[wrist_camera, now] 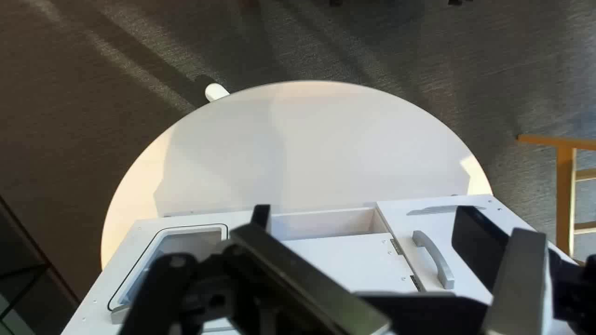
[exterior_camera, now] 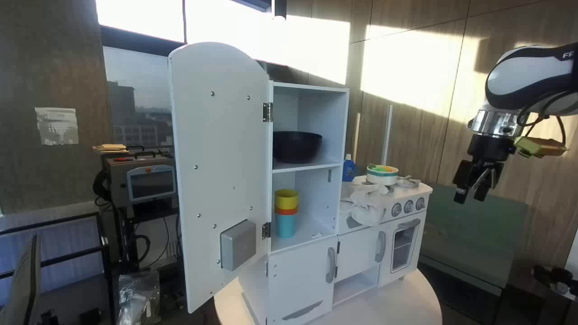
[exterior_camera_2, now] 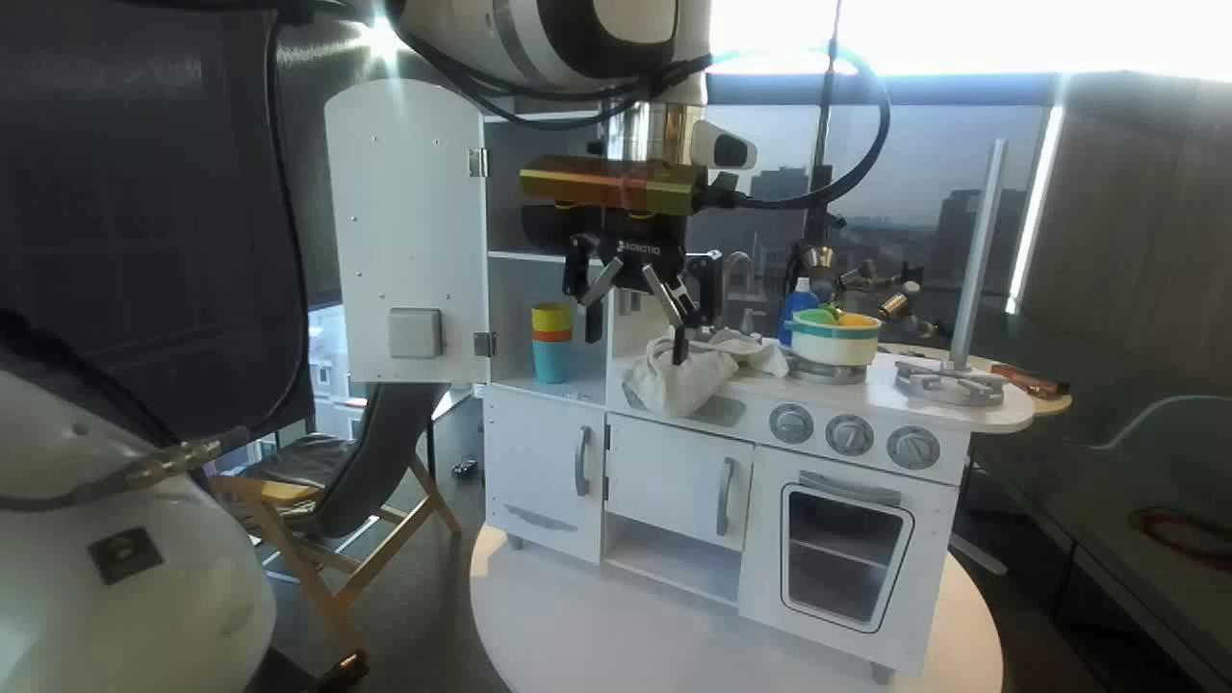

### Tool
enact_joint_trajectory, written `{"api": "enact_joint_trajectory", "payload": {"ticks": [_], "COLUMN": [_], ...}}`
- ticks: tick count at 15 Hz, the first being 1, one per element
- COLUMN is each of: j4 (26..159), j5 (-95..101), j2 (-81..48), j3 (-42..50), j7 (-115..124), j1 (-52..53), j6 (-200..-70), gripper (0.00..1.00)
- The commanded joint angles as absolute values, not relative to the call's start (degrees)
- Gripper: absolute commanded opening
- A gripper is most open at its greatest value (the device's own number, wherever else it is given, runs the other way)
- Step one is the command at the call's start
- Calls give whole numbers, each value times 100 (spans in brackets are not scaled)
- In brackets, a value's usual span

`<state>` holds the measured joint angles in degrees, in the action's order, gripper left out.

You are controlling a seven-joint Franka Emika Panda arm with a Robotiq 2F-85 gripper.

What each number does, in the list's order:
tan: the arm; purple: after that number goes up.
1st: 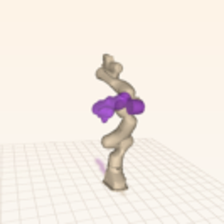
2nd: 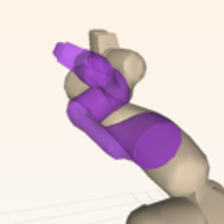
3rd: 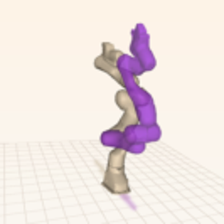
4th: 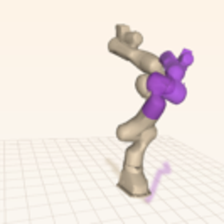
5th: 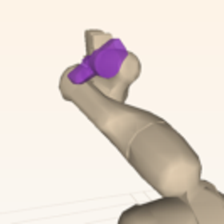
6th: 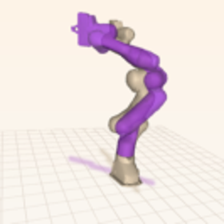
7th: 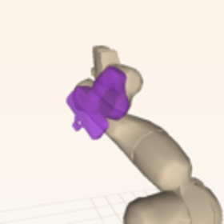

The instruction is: Use the towel to clean the sink

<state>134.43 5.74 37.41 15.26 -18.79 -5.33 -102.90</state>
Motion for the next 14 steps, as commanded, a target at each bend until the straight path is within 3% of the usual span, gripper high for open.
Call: {"api": "enact_joint_trajectory", "payload": {"ticks": [1,14], "j4": [13414,13244], "j5": [549,609], "j2": [3733,3717], "j3": [1493,1425], "j7": [-1900,-1966], "j1": [-576,-512], "j6": [-10286,-10427], "gripper": [100,100]}}
